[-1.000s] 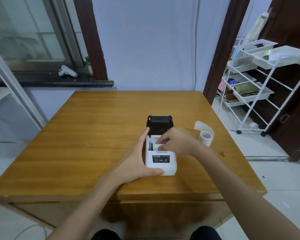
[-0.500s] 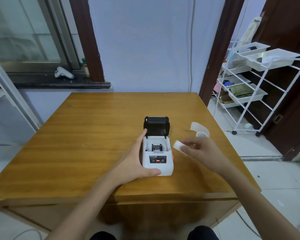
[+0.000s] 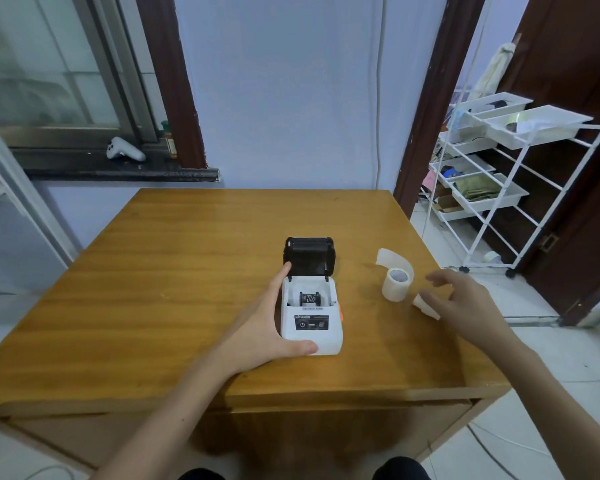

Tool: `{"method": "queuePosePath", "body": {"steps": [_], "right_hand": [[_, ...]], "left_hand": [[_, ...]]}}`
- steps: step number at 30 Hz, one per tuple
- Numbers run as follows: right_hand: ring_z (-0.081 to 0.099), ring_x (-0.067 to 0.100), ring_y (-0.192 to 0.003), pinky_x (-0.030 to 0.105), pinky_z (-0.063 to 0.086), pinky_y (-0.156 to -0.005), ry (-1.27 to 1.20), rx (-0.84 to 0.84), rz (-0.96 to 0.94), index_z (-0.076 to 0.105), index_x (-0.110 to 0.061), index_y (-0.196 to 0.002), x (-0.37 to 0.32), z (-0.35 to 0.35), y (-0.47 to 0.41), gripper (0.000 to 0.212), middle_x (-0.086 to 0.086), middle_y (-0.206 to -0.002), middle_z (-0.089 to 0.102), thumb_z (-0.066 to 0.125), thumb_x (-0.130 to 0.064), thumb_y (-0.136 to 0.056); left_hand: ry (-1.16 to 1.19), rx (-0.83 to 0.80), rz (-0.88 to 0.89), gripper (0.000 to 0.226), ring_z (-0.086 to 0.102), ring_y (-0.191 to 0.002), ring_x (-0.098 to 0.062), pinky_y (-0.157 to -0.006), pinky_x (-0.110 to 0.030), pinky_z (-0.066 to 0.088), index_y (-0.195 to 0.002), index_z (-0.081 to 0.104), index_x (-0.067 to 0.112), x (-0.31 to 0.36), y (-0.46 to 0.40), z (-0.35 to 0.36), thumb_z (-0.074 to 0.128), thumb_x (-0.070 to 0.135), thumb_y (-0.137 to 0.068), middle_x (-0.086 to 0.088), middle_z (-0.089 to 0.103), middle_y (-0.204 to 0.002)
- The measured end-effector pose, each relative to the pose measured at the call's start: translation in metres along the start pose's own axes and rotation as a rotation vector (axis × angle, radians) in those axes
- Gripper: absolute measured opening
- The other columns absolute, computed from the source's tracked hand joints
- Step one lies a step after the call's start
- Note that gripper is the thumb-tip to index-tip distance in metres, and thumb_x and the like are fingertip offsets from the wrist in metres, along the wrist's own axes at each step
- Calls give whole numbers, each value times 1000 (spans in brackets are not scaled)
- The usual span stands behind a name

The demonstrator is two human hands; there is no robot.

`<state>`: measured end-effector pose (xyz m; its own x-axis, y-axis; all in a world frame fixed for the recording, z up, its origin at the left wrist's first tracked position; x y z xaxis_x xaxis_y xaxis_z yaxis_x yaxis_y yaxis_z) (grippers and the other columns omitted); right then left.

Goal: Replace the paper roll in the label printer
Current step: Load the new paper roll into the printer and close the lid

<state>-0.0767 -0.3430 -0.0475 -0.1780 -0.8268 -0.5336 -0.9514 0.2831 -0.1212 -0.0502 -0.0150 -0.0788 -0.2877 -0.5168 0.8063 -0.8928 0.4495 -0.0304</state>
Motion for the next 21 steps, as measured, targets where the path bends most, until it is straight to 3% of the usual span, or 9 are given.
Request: {"method": "queuePosePath", "body": {"steps": [4, 7, 9, 14, 18, 21], "right_hand": [[62, 19, -85, 40, 54, -72, 96, -45, 48, 58, -15, -124, -20, 8, -17, 73, 2, -109, 60, 51, -71, -78], [61, 22, -68, 33, 49, -57, 147, -165, 102, 63, -9, -90, -33, 15, -29, 65, 6, -86, 65, 55, -72, -74], [60, 20, -59, 31, 45, -54, 143, -217, 106, 62, -10, -84, -39, 17, -33, 60, 5, -72, 64, 58, -69, -75], [61, 22, -88, 32, 49, -70, 109, -264, 24, 59, -23, -123, -49, 15, -37, 47, 1, -99, 63, 63, -49, -84], [58, 19, -95, 27, 46, -76, 101, -320, -85, 63, -26, -121, -54, 16, -37, 30, 6, -120, 66, 58, -32, -92], [61, 23, -103, 25, 46, -76, 130, -329, -131, 64, -24, -120, -58, 15, -36, 27, 6, -122, 65, 55, -28, -95]], "left_hand": [[8, -5, -11, 130, 41, -130, 6, -106, -30, 38, -147, -5, 62, 0, 0, 0, 89, 56, -58, 44, 33, -137], [3, -3, -14, 129, 41, -129, 7, -107, -31, 38, -148, -4, 61, 2, 1, 0, 89, 55, -58, 42, 33, -138], [4, -2, -16, 129, 41, -132, 5, -109, -35, 39, -148, -4, 61, 3, 1, 0, 88, 56, -58, 37, 34, -145], [-21, 5, -19, 130, 36, -137, 1, -112, -37, 36, -148, -6, 61, 3, 0, -1, 87, 61, -56, 25, 32, -154], [-23, 5, -28, 130, 38, -136, 0, -110, -35, 37, -148, -5, 60, 3, 0, -1, 87, 61, -57, 24, 34, -153], [-25, 8, -31, 130, 38, -136, -1, -110, -36, 37, -148, -6, 61, 2, 0, -1, 88, 61, -57, 24, 34, -153]]}}
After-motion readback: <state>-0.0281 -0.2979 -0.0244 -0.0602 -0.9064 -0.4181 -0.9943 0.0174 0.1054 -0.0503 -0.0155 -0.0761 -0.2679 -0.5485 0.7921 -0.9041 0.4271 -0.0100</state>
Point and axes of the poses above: each hand's wrist, its own y-axis away from the middle knuckle, its own z-axis out of the palm, x = y × z, the point moved 3 cm from there along -y, towards the middle knuckle
